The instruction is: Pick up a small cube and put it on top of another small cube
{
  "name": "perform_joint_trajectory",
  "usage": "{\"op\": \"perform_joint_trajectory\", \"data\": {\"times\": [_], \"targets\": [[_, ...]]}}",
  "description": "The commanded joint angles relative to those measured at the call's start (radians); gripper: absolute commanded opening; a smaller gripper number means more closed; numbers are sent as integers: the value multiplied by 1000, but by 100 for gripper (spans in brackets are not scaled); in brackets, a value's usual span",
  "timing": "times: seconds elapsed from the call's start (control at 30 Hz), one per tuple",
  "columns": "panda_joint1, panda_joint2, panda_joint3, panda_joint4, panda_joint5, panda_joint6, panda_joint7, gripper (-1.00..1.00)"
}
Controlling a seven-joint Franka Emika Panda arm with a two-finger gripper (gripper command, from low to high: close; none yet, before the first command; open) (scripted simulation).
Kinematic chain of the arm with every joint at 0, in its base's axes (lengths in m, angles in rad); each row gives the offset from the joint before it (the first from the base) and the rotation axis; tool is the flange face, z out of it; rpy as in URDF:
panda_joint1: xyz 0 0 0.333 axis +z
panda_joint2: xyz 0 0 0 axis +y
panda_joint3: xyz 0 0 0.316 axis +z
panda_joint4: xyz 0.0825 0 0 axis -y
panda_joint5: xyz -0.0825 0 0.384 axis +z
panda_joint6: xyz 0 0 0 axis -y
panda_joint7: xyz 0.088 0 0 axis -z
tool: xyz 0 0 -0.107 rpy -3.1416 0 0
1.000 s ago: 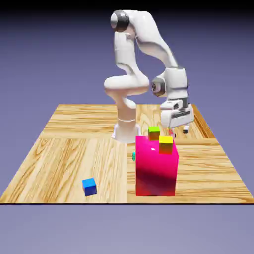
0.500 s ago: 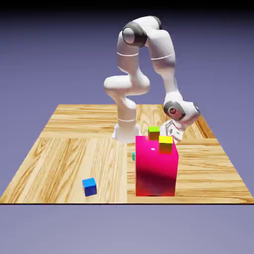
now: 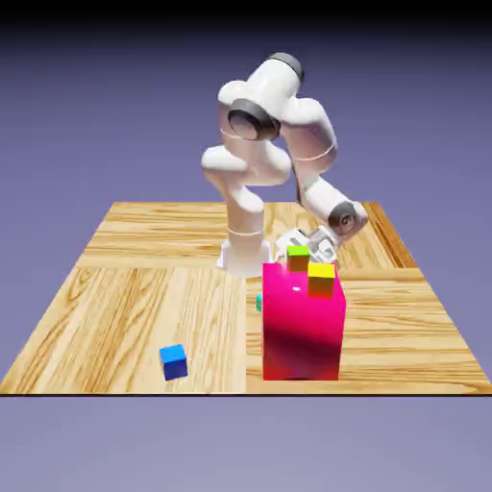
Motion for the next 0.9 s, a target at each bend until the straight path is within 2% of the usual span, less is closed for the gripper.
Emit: {"op": "perform_joint_trajectory", "data": {"times": [0.0, 0.17, 0.47, 0.5, 0.77, 0.87], "targets": [[-19, 27, 22, -4, -44, -37, 11, 0], [-182, 41, -3, -43, -227, -101, 117, 0], [-152, 88, -260, -14, -460, -68, 132, 0], [-152, 88, -260, -14, -460, -68, 132, -100], [-182, 42, -7, -43, -231, -100, 117, -100], [-190, -2, -37, -11, -104, -56, 88, -100]]}}
